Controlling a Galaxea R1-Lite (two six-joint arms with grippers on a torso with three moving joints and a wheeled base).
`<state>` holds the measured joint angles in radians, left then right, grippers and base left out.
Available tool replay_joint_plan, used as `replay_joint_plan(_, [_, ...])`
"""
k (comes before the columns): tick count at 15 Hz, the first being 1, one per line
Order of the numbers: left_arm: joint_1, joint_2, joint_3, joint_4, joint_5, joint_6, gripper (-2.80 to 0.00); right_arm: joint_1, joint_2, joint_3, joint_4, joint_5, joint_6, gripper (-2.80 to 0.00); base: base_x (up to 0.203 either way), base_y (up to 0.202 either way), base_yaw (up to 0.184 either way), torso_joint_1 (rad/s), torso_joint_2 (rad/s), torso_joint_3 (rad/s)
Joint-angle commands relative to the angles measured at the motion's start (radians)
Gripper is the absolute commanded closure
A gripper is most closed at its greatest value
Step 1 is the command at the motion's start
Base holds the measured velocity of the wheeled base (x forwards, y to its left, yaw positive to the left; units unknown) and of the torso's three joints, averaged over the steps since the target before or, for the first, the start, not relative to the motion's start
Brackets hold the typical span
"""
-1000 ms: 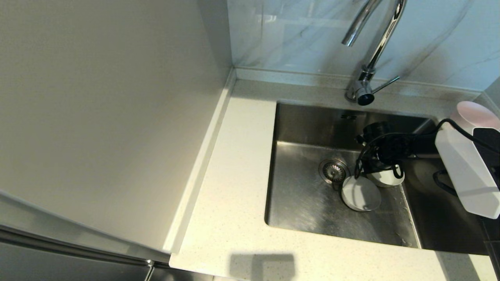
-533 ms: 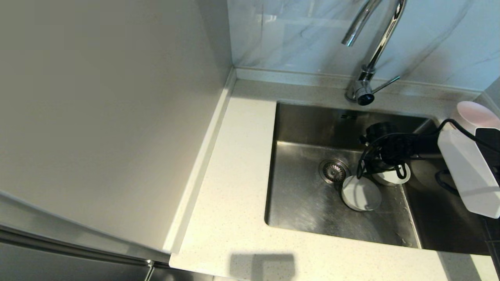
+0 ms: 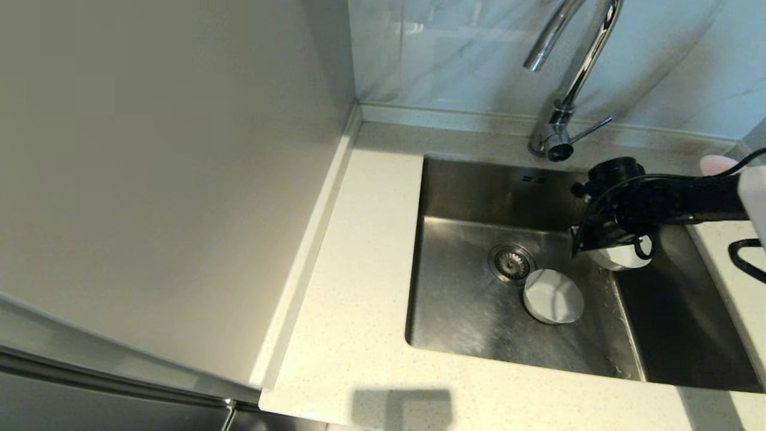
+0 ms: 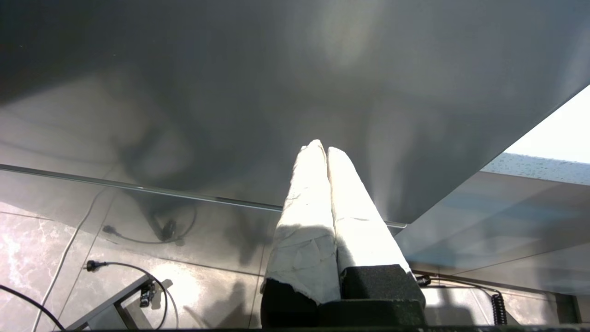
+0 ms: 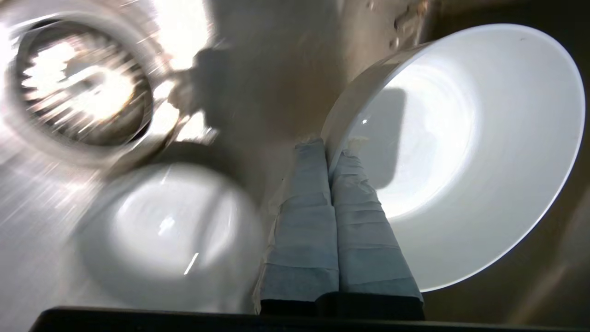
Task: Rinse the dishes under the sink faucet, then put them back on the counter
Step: Put a bowl back to the table from the sink
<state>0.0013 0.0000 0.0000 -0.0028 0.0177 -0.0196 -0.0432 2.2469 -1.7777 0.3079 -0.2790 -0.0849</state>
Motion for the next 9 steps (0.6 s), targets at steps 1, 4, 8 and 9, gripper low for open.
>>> replay_joint_plan(1, [0.000, -0.003, 0.000, 0.000, 0.001, -0.002, 0.00, -0.004, -0.207, 0.128, 0.004, 0.045, 0.000, 0.00, 0.000, 0.000, 0.000, 0.000, 0.00, 0.000])
replay_joint_plan(4, [0.000, -0.003, 0.000, 0.000, 0.001, -0.002, 0.00, -0.013, -0.398, 0.228, 0.109, 0.257, 0.028, 0.00, 0.000, 0.000, 0.000, 0.000, 0.00, 0.000])
replay_joint_plan(8, [0.000, -0.003, 0.000, 0.000, 0.001, 0.000, 0.00, 0.054, -0.489, 0.104, 0.549, 0.601, 0.234, 0.00, 0.000, 0.000, 0.000, 0.000, 0.00, 0.000])
replay_joint_plan(9, [0.000, -0.003, 0.000, 0.000, -0.001, 0.000, 0.00, 0.080, -0.491, 0.039, 0.661, 0.675, 0.282, 0.00, 0.000, 0.000, 0.000, 0.000, 0.00, 0.000])
